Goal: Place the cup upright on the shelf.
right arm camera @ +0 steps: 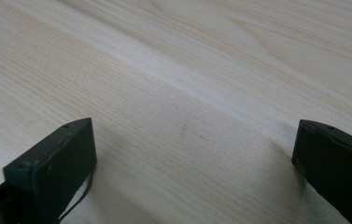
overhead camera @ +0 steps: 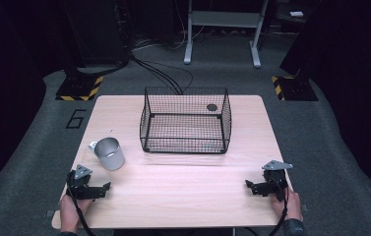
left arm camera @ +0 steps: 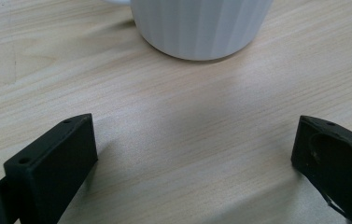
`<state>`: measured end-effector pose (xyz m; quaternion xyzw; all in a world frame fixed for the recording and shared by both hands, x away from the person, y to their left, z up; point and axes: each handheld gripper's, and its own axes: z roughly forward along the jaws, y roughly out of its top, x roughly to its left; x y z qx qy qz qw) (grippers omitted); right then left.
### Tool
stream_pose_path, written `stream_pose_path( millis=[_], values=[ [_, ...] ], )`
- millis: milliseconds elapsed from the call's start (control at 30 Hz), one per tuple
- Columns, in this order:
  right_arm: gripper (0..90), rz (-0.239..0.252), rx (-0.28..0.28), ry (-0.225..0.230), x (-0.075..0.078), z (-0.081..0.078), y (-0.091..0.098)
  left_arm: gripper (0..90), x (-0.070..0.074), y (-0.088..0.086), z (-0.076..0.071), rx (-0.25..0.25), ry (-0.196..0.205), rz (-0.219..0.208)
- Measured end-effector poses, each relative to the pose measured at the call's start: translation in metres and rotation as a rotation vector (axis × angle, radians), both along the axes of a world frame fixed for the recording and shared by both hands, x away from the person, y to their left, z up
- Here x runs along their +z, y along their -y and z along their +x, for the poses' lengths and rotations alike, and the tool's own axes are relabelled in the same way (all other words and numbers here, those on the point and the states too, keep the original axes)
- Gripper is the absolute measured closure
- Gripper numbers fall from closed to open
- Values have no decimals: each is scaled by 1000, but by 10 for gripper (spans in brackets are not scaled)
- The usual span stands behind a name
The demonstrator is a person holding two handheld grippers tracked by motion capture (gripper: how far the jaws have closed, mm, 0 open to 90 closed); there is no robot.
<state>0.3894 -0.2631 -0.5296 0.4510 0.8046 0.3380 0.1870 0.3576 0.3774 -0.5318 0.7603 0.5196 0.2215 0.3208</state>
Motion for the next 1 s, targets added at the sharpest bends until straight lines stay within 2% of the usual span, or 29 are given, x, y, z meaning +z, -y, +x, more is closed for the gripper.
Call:
stream_pose_path(
  millis=[33, 367, 500, 567, 600, 633, 767, 900, 1000],
  values=[
    [0, 3, 9, 6, 0, 1, 0, 1, -1, 1, 0, 7, 13, -3],
    [0, 3, 8, 5, 0, 1, 0, 0, -1, 1, 0, 6, 12, -2],
    [0, -1, 11, -2, 0, 1, 0, 2, 0, 1, 0, -3, 10, 0],
    [0, 0, 9, -3, 0, 1, 0, 2, 2, 1, -1, -16, -4, -1],
    [0, -1, 10, -2, 0, 1, 0, 2, 2, 2, -1, -11, 13, -13],
    [0, -1, 11, -2, 0, 1, 0, 2, 2, 2, -1, -11, 13, -13],
    [0, -2, 13, -1, 0, 1, 0, 2, 13, 5, -5, -19, 43, -10],
    [0, 2, 9, -3, 0, 1, 0, 2, 24, 5, -6, -26, 63, -20],
    [0, 0, 12, -3, 0, 1, 0, 1, 36, 6, -4, -37, 92, -39]
  ],
)
